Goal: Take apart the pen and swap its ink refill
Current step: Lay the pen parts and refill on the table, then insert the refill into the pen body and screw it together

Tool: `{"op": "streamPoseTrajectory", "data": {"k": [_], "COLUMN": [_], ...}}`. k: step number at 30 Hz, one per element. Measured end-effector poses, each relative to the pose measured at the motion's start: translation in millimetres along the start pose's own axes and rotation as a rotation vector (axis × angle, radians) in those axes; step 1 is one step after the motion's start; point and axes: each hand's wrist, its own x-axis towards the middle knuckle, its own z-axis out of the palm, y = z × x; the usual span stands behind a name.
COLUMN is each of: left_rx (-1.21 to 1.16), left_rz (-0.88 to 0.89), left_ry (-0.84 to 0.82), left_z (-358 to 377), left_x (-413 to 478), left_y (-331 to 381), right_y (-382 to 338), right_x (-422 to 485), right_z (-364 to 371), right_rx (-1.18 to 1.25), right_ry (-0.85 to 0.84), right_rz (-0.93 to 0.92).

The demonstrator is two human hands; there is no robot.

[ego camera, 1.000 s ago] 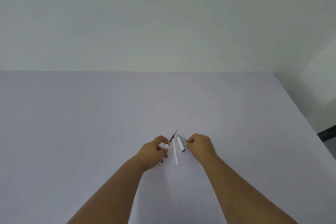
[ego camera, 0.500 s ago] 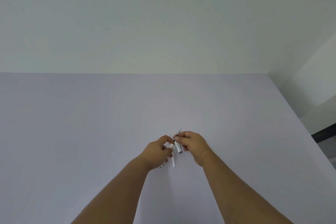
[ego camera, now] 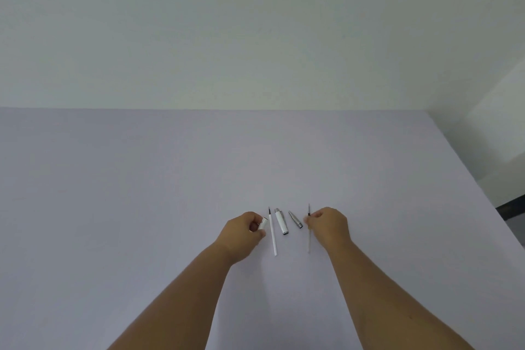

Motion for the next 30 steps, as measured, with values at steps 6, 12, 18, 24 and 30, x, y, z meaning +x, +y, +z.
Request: {"op": "streamPoseTrajectory", "data": {"k": [6, 12, 18, 24, 30], "left_rx": [0.042, 0.028, 0.004, -0.026, -0.021], "left_rz": [0.005, 0.003, -0.014, -0.029, -0.043], "left_ry": [0.035, 0.067, 0.123, 0.151, 0.151], "left_z": [0, -5, -12, -16, -19], "left_x": [-2, -4, -5, -8, -11], "left_y": [-3, -3, -4, -9, -15], "right_y": [0, -1, -30, -45, -46], "right_x": [0, 0, -20, -36, -41], "right_z": [4, 6, 25, 59, 66], "right_rx": [-0.032, -0.016, -0.076, -0.567, -0.423], "right_ry": [-0.001, 0.029, -0.068, -0.039, -0.074], "right_rz": [-0.003, 0.012, -0.218, -0.396, -0.280]}}
